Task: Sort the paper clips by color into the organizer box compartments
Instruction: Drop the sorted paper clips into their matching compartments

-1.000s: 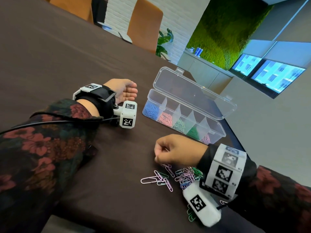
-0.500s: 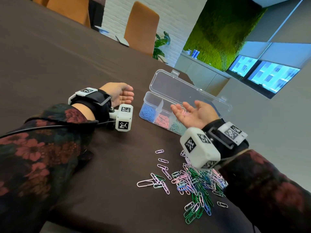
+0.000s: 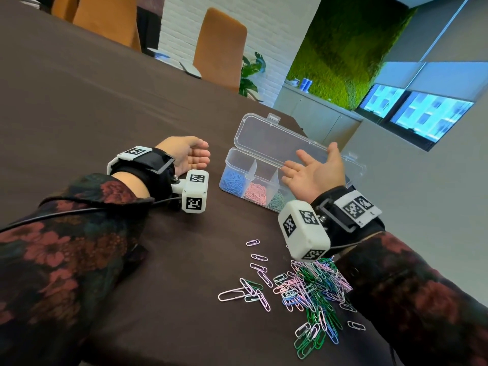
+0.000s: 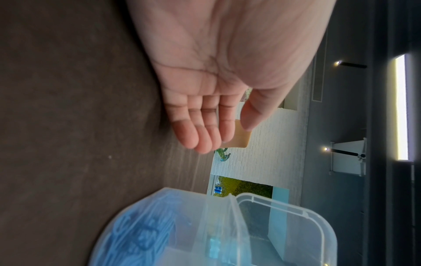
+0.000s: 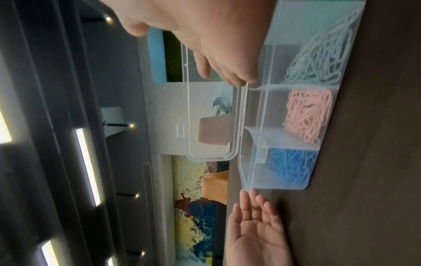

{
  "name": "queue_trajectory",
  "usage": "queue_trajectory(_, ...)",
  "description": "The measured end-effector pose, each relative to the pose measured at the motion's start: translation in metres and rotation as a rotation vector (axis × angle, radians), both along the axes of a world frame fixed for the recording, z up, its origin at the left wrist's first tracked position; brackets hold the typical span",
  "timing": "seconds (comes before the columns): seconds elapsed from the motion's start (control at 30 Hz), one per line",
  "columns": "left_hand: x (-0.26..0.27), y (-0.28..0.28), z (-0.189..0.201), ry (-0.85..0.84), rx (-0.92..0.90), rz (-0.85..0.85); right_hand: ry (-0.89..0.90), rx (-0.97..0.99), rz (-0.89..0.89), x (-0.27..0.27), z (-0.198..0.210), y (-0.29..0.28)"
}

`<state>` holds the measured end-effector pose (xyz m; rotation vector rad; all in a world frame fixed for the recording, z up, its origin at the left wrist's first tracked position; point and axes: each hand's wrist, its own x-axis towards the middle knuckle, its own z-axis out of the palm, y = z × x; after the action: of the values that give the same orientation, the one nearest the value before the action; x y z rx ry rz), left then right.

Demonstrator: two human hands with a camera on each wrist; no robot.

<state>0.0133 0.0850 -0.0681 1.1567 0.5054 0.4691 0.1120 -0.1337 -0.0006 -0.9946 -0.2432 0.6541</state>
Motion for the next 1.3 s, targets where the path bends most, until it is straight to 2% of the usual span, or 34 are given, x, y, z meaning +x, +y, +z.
queue_trajectory(0.13,-0.001,0.0,0.001,0.002,0.008,0.002,-0.273,-0.142,0.047,-0.009,0.001,-0.018)
queue_trajectory(0.23,-0.002,0.0,0.001,0.007,0.018,0.009,-0.613,-0.332,0.095,-0.019,0.001,-0.038)
queue_trajectory(0.37,-0.001,0.0,0.0,0.009,0.023,0.012,-1.171,-0.779,0.521,-0.033,0.001,-0.07)
queue_trajectory(0.47,0.0,0.0,0.0,0.019,0.043,0.005,-1.384,-1.083,0.783,-0.048,0.001,-0.09)
queue_trajectory(0.6,0.0,0.001,0.001,0.034,0.051,-0.01,-1.403,-1.199,0.943,-0.061,-0.002,-0.114)
queue_trajectory(0.87,-0.002,0.001,-0.002,0.047,0.049,-0.004,-1.484,-1.193,0.981,-0.074,-0.021,-0.147)
queue_trajectory(0.97,0.0,0.003,-0.002,0.054,0.061,-0.012,-1.542,-1.216,0.97,-0.074,-0.029,-0.148)
queue_trajectory(1.3,0.004,0.01,-0.003,0.061,0.073,-0.033,-1.542,-1.155,1.041,-0.068,-0.037,-0.128)
